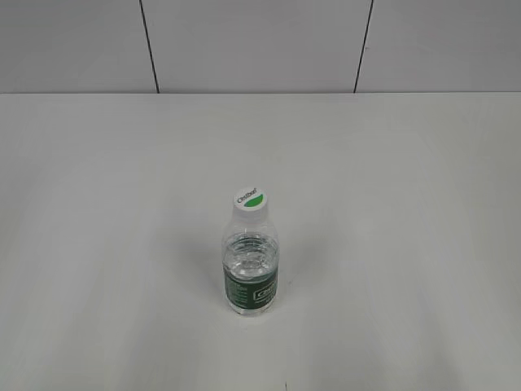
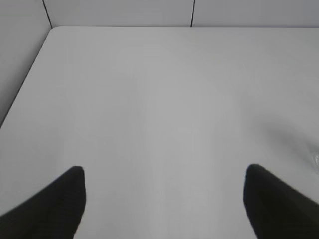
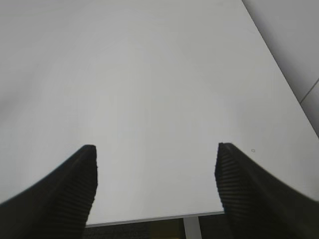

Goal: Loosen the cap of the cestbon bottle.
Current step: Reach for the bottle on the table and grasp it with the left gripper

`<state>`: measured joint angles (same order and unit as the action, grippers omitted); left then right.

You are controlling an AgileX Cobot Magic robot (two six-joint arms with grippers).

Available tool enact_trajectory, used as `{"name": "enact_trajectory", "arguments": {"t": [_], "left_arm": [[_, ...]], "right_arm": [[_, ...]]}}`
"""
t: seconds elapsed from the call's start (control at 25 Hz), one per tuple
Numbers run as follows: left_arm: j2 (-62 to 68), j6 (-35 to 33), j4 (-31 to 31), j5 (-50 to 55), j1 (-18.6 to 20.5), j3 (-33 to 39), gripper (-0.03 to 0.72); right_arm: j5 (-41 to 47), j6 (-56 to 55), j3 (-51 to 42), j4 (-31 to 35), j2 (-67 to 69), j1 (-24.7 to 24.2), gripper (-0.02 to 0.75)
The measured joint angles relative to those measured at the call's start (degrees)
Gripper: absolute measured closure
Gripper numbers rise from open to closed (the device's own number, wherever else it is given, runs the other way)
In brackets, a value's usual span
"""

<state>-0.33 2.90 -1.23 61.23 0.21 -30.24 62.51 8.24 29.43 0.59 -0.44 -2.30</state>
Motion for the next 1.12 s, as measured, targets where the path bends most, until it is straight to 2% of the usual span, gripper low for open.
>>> {"name": "enact_trajectory", "arguments": {"t": [0.88, 1.12], "left_arm": [[0.1, -0.4, -0.1, -0.5, 0.0, -0.1, 0.12], [7.4, -1.3, 0.0, -6.8, 0.0, -2.1, 0.121]], "right_arm": [[0.0, 0.0, 0.0, 0.0, 0.0, 0.0, 0.177], [0.0, 0.0, 0.0, 0.0, 0.0, 0.0, 0.177]]}}
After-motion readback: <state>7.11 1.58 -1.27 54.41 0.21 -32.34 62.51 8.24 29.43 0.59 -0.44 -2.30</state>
